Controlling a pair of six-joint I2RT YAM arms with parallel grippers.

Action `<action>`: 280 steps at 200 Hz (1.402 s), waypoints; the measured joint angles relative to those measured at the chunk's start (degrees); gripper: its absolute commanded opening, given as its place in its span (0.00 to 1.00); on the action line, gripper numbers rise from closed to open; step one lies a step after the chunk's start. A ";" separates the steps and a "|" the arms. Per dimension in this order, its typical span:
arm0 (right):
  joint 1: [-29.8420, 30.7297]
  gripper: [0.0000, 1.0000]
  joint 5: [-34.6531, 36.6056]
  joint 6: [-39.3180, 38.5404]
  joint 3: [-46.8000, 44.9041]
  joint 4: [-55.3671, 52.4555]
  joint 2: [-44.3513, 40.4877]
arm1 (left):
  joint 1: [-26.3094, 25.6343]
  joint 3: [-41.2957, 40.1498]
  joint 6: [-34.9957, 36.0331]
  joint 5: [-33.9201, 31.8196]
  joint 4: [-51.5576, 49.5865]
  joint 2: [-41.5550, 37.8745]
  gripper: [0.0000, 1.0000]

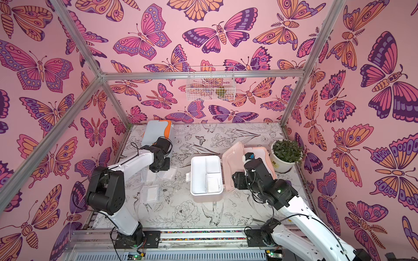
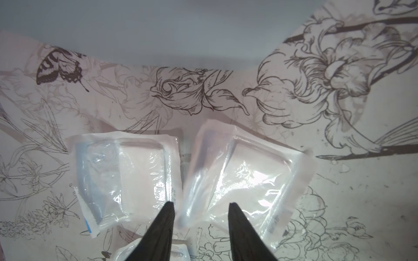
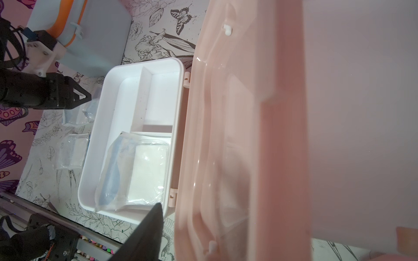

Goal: Open first aid kits and take out gauze
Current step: Place the gauze at the center of the board, then pick up the gauze from the first aid kit.

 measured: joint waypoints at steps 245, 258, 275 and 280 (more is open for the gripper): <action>-0.02 0.61 -0.04 0.24 -1.68 0.72 -1.03 | -34.45 6.95 -9.09 13.03 -1.84 -16.87 0.63; -0.02 0.61 -0.02 0.24 -1.84 0.79 -1.09 | -35.28 7.58 -9.29 13.03 -2.03 -14.19 0.57; -0.02 0.61 -0.04 0.24 -2.16 0.83 -1.38 | -35.56 7.91 -9.68 13.09 -2.38 -11.30 0.49; -0.02 0.61 -0.04 0.24 -2.29 0.83 -1.46 | -35.58 7.98 -9.99 13.14 -2.54 -10.75 0.47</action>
